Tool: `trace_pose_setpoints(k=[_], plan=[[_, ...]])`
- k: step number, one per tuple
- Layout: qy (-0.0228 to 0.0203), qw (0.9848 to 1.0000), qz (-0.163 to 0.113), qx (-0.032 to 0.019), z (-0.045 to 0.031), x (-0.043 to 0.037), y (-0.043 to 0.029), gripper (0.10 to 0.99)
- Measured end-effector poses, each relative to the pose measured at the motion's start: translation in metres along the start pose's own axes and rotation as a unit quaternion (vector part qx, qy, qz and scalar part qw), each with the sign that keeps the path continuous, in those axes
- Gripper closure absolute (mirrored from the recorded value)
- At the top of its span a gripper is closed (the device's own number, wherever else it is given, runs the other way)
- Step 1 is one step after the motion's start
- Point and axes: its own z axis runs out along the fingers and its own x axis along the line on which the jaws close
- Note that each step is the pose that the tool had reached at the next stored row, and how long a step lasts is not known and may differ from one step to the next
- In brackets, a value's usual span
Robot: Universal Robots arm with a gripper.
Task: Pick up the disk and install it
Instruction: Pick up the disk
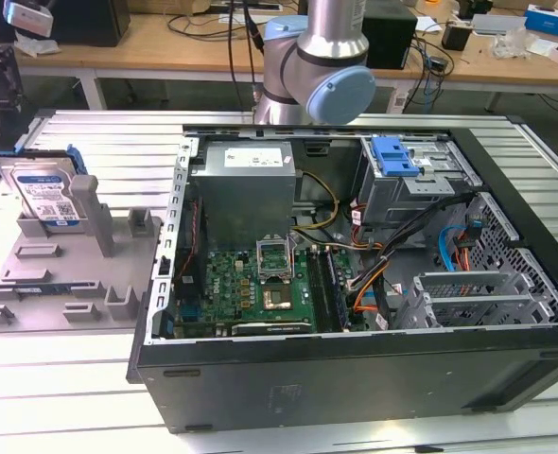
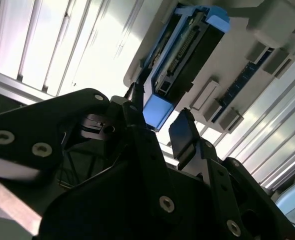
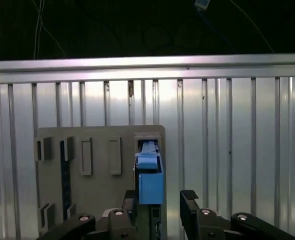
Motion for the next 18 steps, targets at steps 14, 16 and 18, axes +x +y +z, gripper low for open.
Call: trace_pose_setpoints(k=[14, 16, 18], plan=[[0.0001, 1.0000, -0.003, -0.0068, 0.0158, 0.0026, 0.0006, 0.604], [0.0001, 1.0000, -0.005, -0.0070, 0.0182, 0.0025, 0.0006, 0.604], [0.0001, 1.0000, -0.005, -0.0072, 0.0197, 0.0025, 0.0007, 0.604]])
